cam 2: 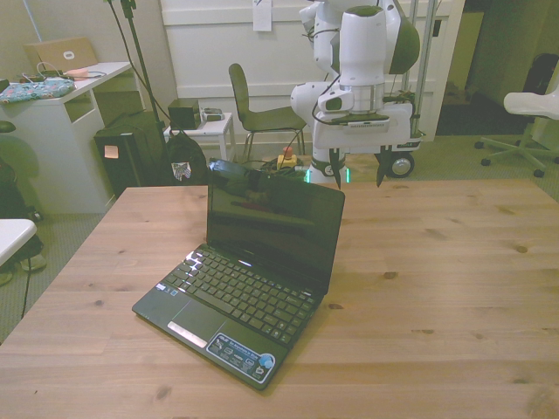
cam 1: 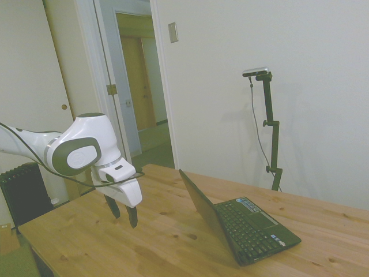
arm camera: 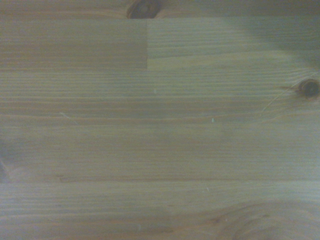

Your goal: Close the laptop

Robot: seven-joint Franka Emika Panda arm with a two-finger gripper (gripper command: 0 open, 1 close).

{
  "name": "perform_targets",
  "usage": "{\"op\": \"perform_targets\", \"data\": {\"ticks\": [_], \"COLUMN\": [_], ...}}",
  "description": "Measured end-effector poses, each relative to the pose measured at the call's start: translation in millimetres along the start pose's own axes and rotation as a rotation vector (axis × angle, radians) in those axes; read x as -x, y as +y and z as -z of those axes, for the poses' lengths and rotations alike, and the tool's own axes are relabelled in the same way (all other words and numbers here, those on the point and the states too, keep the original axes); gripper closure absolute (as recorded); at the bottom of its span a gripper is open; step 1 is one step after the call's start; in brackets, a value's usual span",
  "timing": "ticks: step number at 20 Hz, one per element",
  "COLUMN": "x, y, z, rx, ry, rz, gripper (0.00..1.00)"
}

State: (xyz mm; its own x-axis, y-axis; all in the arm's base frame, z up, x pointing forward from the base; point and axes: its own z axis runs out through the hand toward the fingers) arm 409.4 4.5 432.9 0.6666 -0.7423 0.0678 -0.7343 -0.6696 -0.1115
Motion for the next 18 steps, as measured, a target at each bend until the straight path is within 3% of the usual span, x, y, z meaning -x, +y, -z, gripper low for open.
{"op": "perform_targets", "data": {"ticks": [4,11,15,16,18], "x": [-10.1,-68.3,-105.6,-110.9,-118.4], "y": [-0.4,-14.4,-8.5,-7.3,-4.1], "z": [4.8,46.8,48.9,45.8,41.2], "rx": [0.009,-0.025,-0.023,-0.020,-0.025], "ry": [0.078,0.290,0.320,0.320,0.322], "rz": [-0.019,-0.248,-0.361,-0.381,-0.425], "gripper": [0.00,0.00,0.00,1.00,1.00]}}
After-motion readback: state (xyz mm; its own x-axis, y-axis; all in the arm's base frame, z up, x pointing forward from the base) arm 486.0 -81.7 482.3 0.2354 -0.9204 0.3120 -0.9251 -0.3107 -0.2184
